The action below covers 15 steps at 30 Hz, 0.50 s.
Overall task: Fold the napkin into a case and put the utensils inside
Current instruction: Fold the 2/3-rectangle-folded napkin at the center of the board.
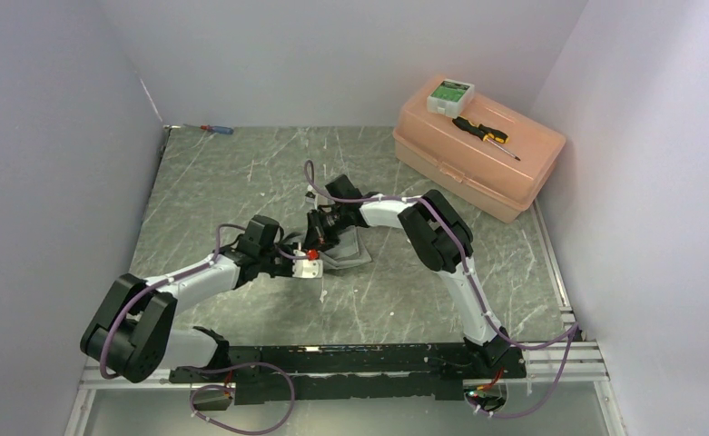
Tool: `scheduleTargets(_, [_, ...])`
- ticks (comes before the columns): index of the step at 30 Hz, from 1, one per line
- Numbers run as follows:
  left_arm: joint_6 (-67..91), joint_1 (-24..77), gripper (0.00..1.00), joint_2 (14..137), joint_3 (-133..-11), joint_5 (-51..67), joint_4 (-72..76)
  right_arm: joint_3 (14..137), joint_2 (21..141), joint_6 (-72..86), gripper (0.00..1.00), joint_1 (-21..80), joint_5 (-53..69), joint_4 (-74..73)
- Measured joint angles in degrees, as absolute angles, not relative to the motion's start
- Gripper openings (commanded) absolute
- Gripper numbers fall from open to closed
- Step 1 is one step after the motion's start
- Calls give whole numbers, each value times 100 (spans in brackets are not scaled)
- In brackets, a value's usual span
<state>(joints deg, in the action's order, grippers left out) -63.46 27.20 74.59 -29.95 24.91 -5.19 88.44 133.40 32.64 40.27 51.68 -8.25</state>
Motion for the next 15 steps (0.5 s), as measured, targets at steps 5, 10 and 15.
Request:
scheduleTargets(5, [-6451, 2720, 12, 7456, -3002, 2287, -432, 8755, 13340, 3271, 9, 4016, 5275, -622])
scheduleTargets(10, [-6539, 2720, 11, 7459, -3002, 2088, -401, 8488, 13314, 3367, 24, 3983, 5500, -60])
scheduleTargets(15, [-6523, 2720, 11, 7575, -3002, 1940, -268, 8241, 13176, 3409, 33, 3997, 5559, 355])
